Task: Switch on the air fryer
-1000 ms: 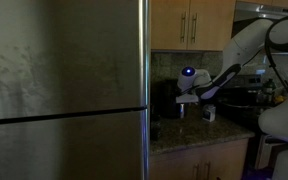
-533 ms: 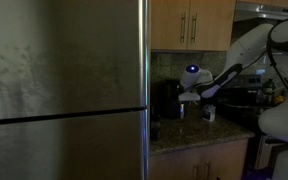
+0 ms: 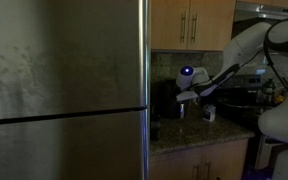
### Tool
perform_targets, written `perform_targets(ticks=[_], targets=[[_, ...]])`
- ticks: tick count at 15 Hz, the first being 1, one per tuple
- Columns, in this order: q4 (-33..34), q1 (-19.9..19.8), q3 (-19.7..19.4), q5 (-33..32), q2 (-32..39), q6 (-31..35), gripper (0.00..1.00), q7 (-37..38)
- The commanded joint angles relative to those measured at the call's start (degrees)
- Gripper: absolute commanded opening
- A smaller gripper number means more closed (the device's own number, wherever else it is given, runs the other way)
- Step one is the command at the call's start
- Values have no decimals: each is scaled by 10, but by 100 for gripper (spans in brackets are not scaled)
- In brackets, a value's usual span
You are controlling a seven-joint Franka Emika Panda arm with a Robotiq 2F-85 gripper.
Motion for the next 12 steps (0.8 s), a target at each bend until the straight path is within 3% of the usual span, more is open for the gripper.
perform_targets(ticks=[1, 5, 6, 10, 12], targets=[[2, 104, -110, 19, -35, 12, 100, 2], [6, 113, -114, 11, -29, -3, 100, 8], [7, 139, -140, 15, -13, 0, 100, -6], [14, 301, -323, 5, 19, 39, 100, -20], [7, 381, -404, 19, -7, 42, 100, -4]])
